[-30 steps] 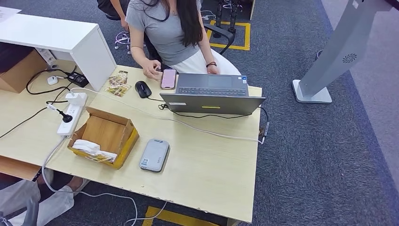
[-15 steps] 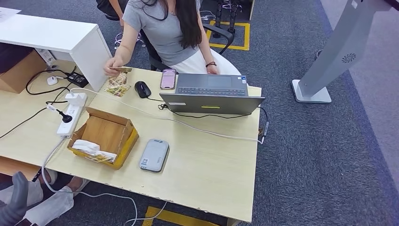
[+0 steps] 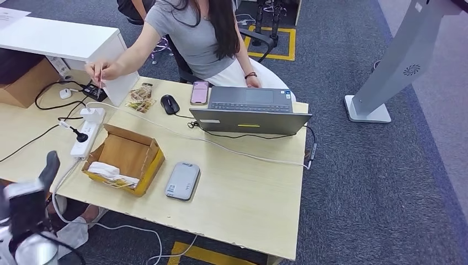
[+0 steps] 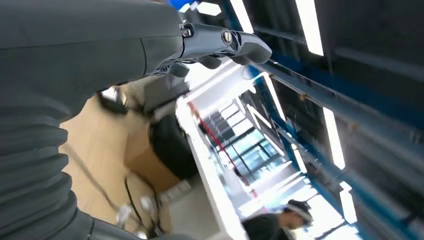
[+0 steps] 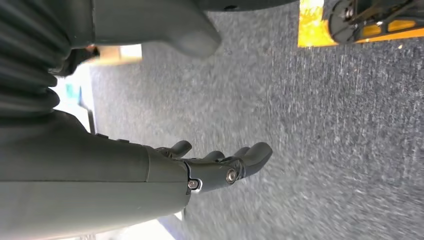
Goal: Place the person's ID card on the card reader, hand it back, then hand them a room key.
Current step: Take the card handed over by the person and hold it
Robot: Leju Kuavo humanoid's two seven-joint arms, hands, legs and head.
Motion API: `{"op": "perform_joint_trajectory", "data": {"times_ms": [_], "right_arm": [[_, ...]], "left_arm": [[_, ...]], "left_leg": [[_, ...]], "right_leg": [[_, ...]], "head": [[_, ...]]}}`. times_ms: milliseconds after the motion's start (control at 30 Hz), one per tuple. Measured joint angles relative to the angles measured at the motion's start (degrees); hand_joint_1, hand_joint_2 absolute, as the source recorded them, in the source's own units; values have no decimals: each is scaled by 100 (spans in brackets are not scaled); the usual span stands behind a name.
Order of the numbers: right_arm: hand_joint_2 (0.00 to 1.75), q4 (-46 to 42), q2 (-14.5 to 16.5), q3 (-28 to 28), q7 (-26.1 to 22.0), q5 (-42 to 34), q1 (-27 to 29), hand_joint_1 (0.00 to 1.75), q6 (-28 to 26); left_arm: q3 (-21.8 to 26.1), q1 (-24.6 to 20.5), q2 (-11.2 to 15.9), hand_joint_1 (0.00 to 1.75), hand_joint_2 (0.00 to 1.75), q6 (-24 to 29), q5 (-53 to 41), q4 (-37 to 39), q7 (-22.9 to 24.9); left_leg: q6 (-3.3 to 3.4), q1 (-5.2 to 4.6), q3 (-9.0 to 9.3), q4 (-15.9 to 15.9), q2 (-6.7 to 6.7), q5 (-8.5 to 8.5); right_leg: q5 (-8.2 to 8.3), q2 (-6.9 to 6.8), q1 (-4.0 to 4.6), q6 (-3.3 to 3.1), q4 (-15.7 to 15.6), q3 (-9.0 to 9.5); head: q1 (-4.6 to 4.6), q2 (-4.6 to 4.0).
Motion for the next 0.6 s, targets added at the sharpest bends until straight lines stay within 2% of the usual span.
{"op": "perform_joint_trajectory", "data": {"times_ms": [100,167,233,400,600], "right_arm": [[0,-18,-36,99,107,20,-59,0,32],[0,-27,-46,130,120,-2,-72,0,50],[0,-30,-49,153,143,-28,-76,0,56],[0,-30,-50,171,187,-63,-68,0,55],[0,-32,-50,171,192,-61,-69,0,55]], "left_arm": [[-576,-1056,822,0,175,-234,-1965,946,1318],[-989,-1681,1227,0,175,-559,-2693,1544,1966],[-1335,-2123,1506,0,175,-807,-3046,2006,2369],[-1813,-2562,1899,0,175,-866,-3153,2640,2583],[-1965,-2635,2066,0,175,-857,-3154,2882,2588]], "left_leg": [[-9,1,-10,0,1,23],[-12,1,-15,0,6,31],[-11,0,-19,0,21,34],[-11,-1,-31,1,51,34],[-11,-1,-47,1,52,34]], "right_leg": [[20,4,1,-10,14,-17],[34,13,1,-10,17,-22],[48,31,1,-9,19,-24],[56,60,0,-11,17,-41],[56,61,1,-11,17,-61]], "head": [[0,0],[1,0],[1,0],[1,0],[1,0]]}}
